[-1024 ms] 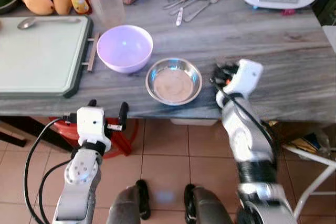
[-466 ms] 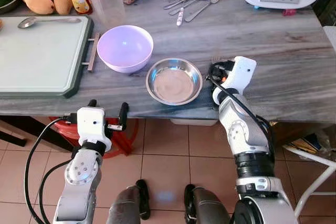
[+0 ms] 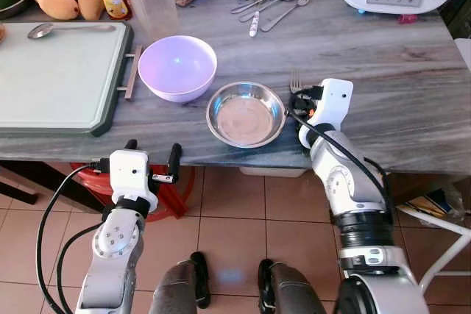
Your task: Setting the table
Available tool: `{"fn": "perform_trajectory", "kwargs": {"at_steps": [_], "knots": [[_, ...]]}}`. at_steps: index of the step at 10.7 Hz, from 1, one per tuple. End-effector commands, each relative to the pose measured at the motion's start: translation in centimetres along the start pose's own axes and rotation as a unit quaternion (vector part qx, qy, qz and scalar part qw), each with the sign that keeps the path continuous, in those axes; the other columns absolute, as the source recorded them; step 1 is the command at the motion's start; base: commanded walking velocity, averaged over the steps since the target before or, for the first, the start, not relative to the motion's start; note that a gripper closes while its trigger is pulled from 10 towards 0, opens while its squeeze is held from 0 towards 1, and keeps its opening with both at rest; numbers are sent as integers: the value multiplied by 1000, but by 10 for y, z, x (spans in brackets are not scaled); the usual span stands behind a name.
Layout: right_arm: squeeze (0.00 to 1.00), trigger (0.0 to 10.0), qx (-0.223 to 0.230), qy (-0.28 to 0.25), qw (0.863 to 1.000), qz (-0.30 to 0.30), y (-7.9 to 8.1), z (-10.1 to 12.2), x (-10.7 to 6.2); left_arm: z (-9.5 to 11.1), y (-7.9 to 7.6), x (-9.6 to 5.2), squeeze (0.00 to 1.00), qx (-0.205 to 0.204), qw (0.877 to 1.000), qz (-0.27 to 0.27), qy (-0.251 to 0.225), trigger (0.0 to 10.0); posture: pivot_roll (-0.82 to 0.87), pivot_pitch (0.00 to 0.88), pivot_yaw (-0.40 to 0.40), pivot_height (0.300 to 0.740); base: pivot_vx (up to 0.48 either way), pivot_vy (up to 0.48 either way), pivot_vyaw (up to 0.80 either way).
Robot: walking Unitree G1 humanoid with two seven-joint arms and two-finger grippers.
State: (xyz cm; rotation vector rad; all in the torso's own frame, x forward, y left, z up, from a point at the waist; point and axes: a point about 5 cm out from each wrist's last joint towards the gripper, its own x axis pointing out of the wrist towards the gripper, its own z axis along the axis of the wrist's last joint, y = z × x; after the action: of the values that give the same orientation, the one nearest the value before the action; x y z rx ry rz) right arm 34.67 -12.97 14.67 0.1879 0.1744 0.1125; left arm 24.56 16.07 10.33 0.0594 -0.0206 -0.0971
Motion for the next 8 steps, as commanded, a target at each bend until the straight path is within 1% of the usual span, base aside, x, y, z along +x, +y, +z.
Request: {"fn": "perform_trajectory", "kwargs": {"at_steps": [1, 2, 4, 5, 8], "knots": [[0, 10000, -8, 108, 994, -15, -9, -47, -7, -8, 0, -2, 0, -2, 1000, -2, 21, 10000, -30, 240, 16, 740, 0, 0, 0], [0, 10000, -17, 114, 993, -18, -12, -50, -9, -8, 0, -2, 0, -1, 1000, -2, 21, 10000, -30, 241, 17, 740, 0, 0, 0], [0, 10000, -18, 119, 993, -21, -14, -52, -11, -9, -1, -2, 0, -2, 1000, -4, 22, 10000, -32, 241, 20, 740, 0, 0, 0], [1000, 10000, -15, 121, 992, -22, -14, -54, -11, -9, -2, -2, 0, -2, 1000, -6, 22, 10000, -32, 241, 20, 740, 0, 0, 0], [1000, 10000, -9, 110, 993, -28, -16, -49, -12, -8, -1, -1, 0, -1, 1000, -5, 21, 10000, -30, 238, 18, 740, 0, 0, 0]]}}
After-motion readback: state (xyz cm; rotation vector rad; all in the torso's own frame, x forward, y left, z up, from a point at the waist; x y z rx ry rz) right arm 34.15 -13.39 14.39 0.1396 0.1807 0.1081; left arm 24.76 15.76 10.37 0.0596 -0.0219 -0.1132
